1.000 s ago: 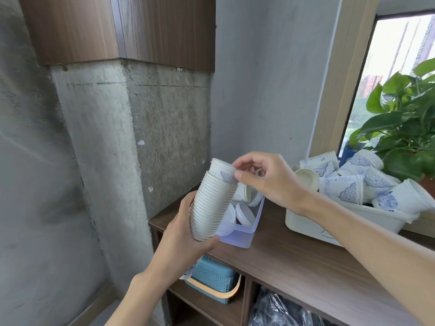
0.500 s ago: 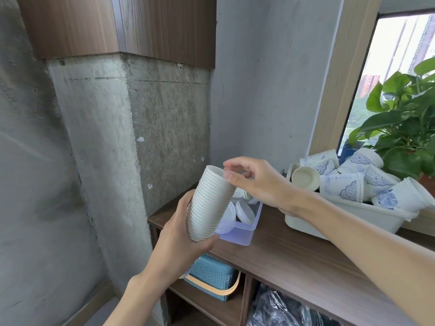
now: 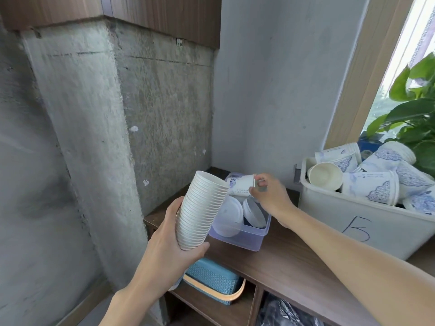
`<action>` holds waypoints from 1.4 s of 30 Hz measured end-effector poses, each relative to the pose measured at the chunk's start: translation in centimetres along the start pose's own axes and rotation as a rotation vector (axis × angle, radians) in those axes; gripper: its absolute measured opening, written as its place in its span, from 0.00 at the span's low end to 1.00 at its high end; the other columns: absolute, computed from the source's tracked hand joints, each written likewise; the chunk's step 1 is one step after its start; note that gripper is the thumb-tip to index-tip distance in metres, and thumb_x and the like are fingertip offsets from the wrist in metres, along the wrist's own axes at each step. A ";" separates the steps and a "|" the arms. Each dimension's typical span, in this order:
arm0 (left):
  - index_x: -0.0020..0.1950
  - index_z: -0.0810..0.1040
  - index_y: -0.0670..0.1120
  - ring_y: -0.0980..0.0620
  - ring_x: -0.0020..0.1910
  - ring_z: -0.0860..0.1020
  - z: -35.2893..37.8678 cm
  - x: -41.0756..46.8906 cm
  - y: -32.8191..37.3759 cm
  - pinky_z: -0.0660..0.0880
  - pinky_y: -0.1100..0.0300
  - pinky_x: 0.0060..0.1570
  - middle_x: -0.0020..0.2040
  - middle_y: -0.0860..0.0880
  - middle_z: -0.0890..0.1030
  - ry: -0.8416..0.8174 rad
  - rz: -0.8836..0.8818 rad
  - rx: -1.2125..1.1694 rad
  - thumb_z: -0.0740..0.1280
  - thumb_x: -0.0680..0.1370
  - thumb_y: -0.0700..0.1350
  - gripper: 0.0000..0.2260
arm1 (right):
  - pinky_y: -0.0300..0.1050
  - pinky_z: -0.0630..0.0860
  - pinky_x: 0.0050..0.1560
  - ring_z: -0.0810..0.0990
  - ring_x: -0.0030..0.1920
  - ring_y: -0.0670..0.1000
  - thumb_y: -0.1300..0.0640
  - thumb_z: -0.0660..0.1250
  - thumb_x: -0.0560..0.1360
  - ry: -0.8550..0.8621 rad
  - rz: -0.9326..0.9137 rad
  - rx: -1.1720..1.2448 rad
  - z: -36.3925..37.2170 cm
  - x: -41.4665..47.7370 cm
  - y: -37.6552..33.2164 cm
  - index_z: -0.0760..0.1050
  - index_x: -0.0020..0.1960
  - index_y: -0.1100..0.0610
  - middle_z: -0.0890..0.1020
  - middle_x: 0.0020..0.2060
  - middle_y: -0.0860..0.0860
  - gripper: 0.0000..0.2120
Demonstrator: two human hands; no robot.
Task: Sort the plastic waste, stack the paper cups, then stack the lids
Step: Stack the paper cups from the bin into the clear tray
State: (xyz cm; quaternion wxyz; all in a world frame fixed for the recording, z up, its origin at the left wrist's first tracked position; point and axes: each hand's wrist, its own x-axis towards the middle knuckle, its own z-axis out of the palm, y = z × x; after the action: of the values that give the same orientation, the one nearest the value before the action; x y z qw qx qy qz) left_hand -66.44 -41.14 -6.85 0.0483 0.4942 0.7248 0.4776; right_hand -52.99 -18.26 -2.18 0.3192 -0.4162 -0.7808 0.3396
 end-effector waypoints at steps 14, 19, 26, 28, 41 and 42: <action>0.71 0.56 0.68 0.69 0.57 0.73 -0.1 -0.3 -0.8 0.70 0.71 0.45 0.60 0.69 0.72 -0.016 -0.017 0.045 0.79 0.67 0.54 0.42 | 0.44 0.75 0.45 0.79 0.46 0.53 0.67 0.66 0.74 0.200 -0.168 0.114 -0.8 0.8 -1.2 0.68 0.51 0.56 0.82 0.43 0.53 0.10; 0.71 0.56 0.69 0.62 0.54 0.77 -0.4 -1.0 -0.5 0.72 0.66 0.46 0.59 0.67 0.73 -0.024 -0.053 0.030 0.79 0.67 0.54 0.42 | 0.37 0.73 0.42 0.77 0.39 0.47 0.65 0.68 0.74 0.206 -0.306 0.235 -3.2 -1.6 -4.6 0.69 0.51 0.54 0.83 0.40 0.49 0.12; 0.69 0.57 0.72 0.65 0.54 0.76 -0.7 -1.9 0.9 0.73 0.67 0.44 0.56 0.69 0.75 -0.033 -0.033 0.014 0.79 0.67 0.51 0.41 | 0.32 0.73 0.41 0.74 0.34 0.42 0.67 0.69 0.74 0.075 -0.462 0.362 -5.0 -5.8 -8.2 0.71 0.53 0.57 0.84 0.39 0.50 0.11; 0.68 0.57 0.72 0.64 0.53 0.77 -0.8 -2.1 1.3 0.73 0.67 0.43 0.55 0.69 0.76 -0.030 -0.027 0.010 0.79 0.68 0.51 0.40 | 0.33 0.73 0.41 0.74 0.34 0.43 0.67 0.69 0.74 0.053 -0.492 0.370 -5.4 -6.4 -8.6 0.72 0.52 0.58 0.84 0.39 0.51 0.11; 0.70 0.58 0.70 0.65 0.55 0.76 -1.3 -2.6 2.9 0.72 0.67 0.46 0.58 0.72 0.73 -0.004 0.018 0.012 0.79 0.67 0.49 0.42 | 0.30 0.72 0.42 0.78 0.38 0.41 0.62 0.66 0.78 -0.207 -0.499 0.203 -6.5 -8.3 -9.8 0.83 0.47 0.58 0.85 0.41 0.48 0.07; 0.71 0.58 0.70 0.65 0.56 0.76 -1.3 -2.5 3.0 0.73 0.67 0.46 0.58 0.72 0.73 -0.001 0.022 0.013 0.79 0.67 0.49 0.42 | 0.29 0.71 0.41 0.76 0.37 0.38 0.62 0.66 0.78 -0.250 -0.494 0.180 -6.3 -8.5 -9.8 0.83 0.47 0.59 0.84 0.39 0.47 0.07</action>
State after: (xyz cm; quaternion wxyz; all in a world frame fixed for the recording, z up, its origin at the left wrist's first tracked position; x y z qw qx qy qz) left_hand -63.86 -43.72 -4.97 0.0404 0.5026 0.7225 0.4731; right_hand -48.47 -28.07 7.37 0.3293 -0.1383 -0.8584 0.3683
